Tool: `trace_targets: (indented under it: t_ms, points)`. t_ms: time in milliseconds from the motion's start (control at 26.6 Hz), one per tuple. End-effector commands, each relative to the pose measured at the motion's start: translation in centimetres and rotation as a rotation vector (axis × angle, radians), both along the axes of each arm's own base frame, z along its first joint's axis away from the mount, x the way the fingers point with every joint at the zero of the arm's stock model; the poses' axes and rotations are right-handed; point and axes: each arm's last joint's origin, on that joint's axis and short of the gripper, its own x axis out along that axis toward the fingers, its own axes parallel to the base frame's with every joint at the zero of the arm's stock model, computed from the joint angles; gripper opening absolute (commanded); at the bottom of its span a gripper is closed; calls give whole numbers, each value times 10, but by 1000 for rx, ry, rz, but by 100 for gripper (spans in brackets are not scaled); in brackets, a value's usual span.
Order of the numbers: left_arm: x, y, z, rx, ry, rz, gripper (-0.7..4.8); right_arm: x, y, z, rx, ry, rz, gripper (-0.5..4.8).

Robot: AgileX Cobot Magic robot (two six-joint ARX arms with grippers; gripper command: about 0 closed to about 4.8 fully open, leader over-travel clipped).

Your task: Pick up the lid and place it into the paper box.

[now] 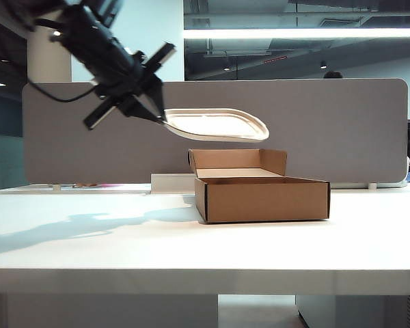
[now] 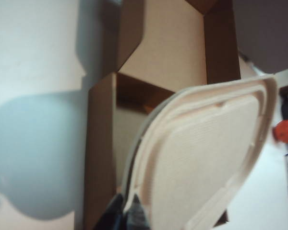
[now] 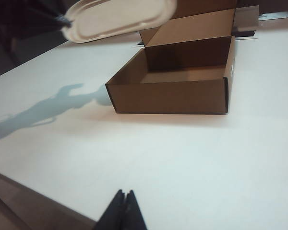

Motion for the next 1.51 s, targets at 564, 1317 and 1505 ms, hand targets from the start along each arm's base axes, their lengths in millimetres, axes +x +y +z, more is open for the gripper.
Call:
trace_targets:
  t_ms: [564, 1317, 1505]
  points:
    - [38, -72, -31, 344, -58, -94, -6, 1, 0, -1, 1, -3, -17, -8]
    - [31, -80, -6, 524, -153, -228, 198, 1, 0, -1, 1, -4, -19, -8]
    - [22, -61, 47, 557, -198, -227, 173, 1, -1, -1, -4, -5, -42, -8]
